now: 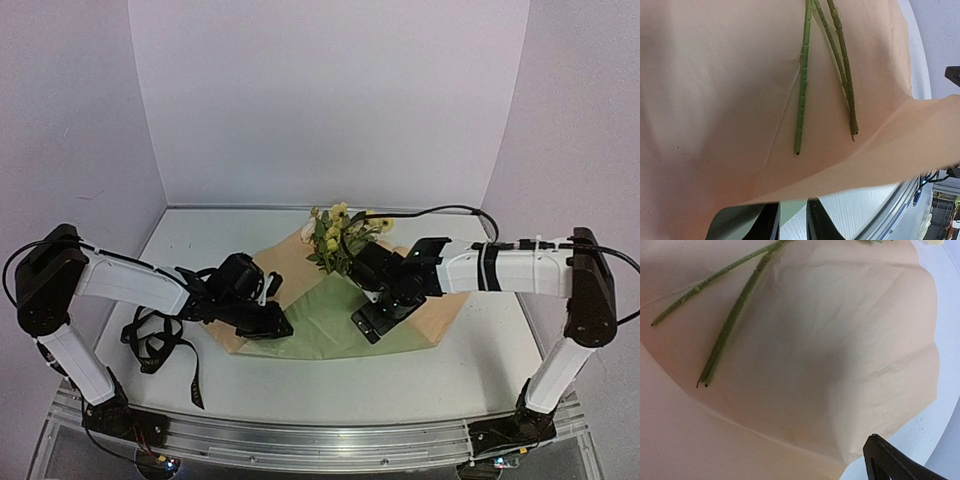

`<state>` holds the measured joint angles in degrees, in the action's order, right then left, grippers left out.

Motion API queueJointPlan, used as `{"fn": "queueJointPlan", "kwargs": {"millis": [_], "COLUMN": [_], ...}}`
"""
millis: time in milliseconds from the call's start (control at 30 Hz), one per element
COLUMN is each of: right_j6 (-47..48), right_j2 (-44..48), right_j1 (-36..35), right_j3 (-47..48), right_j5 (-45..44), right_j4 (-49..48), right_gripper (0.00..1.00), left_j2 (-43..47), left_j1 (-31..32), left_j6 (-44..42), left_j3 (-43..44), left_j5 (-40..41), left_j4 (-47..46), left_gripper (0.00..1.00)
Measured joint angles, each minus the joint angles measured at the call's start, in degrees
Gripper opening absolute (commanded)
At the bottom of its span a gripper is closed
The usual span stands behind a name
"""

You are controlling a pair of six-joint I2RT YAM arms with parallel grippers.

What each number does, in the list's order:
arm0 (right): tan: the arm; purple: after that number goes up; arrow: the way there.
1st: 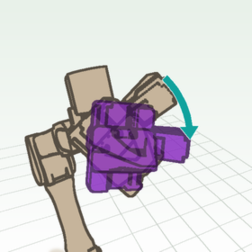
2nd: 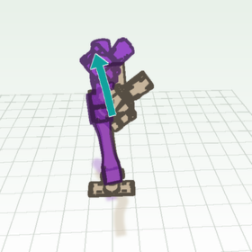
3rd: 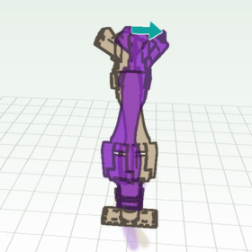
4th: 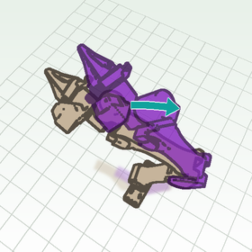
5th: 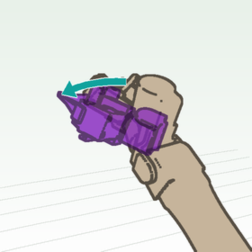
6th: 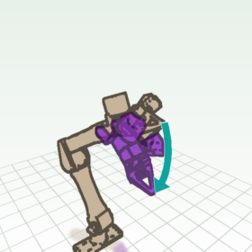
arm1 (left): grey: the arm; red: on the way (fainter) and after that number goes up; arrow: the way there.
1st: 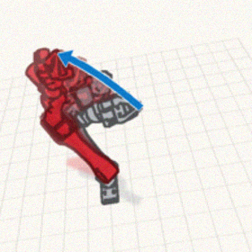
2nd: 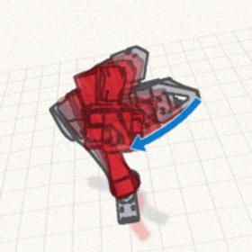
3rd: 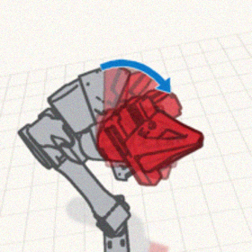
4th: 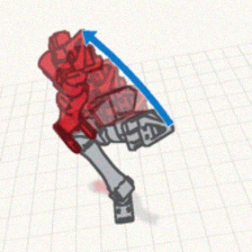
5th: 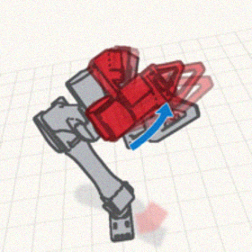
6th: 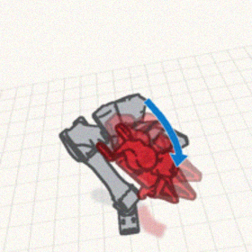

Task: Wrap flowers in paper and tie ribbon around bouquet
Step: Fold the flattened wrapping paper at the center of the board, then press the fold line on the 1/4-folded wrapping paper.

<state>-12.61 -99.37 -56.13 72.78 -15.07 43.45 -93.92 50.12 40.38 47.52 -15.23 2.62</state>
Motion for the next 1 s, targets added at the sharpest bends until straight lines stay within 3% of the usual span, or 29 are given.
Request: {"fn": "queueJointPlan", "kwargs": {"millis": [333,533,667,1000], "right_j6": [-8.59,-11.94,-15.28,-25.99], "right_j2": [6.51,6.72,7.91,17.28], "right_j1": [5.79,6.57,6.84,9.47], "right_j3": [-5.49,-7.1,-10.19,-21.83], "right_j5": [2.3,4.95,6.86,8.4], "right_j4": [0.04,-0.27,-0.18,-0.92], "right_gripper": [0.95,0.83,0.77,0.76], "left_j2": [-4.95,-5.26,-6.48,-17.83], "left_j1": [0.1,0.91,4.03,9.52], "left_j6": [0.02,-1.26,-3.87,-9.82], "left_j3": [4.05,6.52,11.02,23.79], "left_j5": [0.93,0.83,0.19,-3.04], "left_j4": [0.54,1.66,2.09,4.2], "left_gripper": [0.21,0.25,0.24,0.22]}}
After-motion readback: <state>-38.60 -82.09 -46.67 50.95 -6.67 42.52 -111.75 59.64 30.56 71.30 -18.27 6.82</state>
